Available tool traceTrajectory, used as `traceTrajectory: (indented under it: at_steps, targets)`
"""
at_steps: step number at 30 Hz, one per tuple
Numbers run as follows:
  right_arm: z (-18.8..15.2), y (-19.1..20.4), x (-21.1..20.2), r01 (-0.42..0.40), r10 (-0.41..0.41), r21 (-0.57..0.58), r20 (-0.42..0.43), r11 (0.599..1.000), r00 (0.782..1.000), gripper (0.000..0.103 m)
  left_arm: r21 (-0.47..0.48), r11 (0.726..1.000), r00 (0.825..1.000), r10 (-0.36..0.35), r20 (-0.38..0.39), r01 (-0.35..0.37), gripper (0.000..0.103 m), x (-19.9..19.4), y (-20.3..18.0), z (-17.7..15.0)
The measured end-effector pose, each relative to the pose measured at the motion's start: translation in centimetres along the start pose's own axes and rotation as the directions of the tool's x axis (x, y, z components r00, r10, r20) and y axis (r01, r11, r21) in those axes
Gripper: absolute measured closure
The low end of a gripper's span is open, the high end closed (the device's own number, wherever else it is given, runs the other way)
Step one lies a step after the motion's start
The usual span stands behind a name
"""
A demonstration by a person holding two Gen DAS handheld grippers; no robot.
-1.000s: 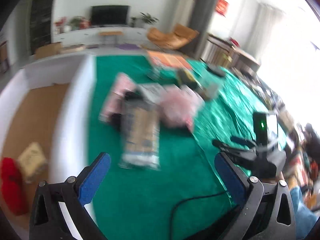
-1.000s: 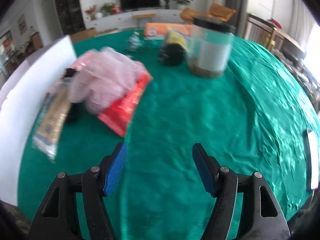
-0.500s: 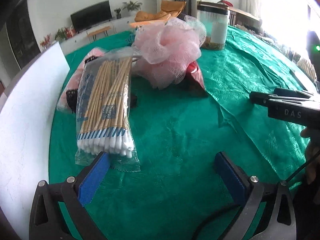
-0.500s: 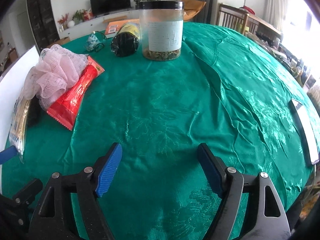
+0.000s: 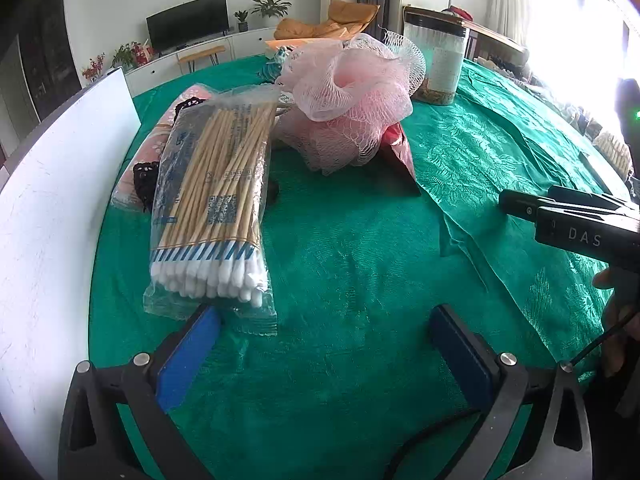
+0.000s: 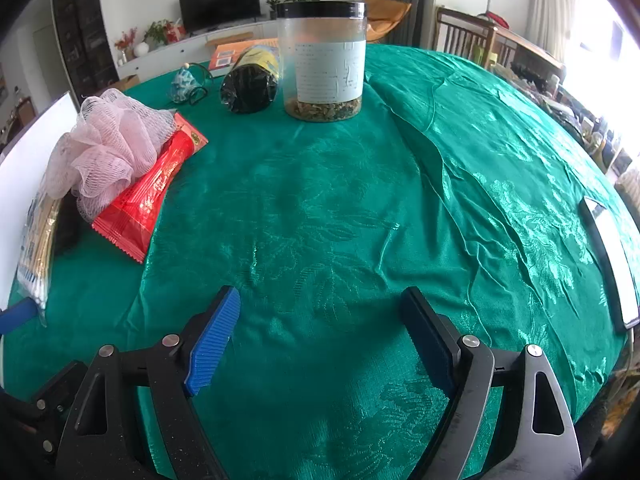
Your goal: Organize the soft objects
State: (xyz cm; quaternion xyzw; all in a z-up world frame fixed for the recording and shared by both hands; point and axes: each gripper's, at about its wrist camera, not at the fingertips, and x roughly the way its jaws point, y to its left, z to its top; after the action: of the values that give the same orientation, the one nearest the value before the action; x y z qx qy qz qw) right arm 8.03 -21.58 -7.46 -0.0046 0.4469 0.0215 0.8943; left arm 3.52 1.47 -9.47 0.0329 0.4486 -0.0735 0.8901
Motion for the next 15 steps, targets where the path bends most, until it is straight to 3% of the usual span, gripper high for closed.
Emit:
traceTrajectory:
  at_steps: [15]
  targets:
    - [0.01,-0.01,0.05,0.0,0.0,0.0,0.0,1.0,1.0,0.018,0.001,1.0,1.0,-0.001,0.001,0.001,0.0,-0.04,0.0,-0.03]
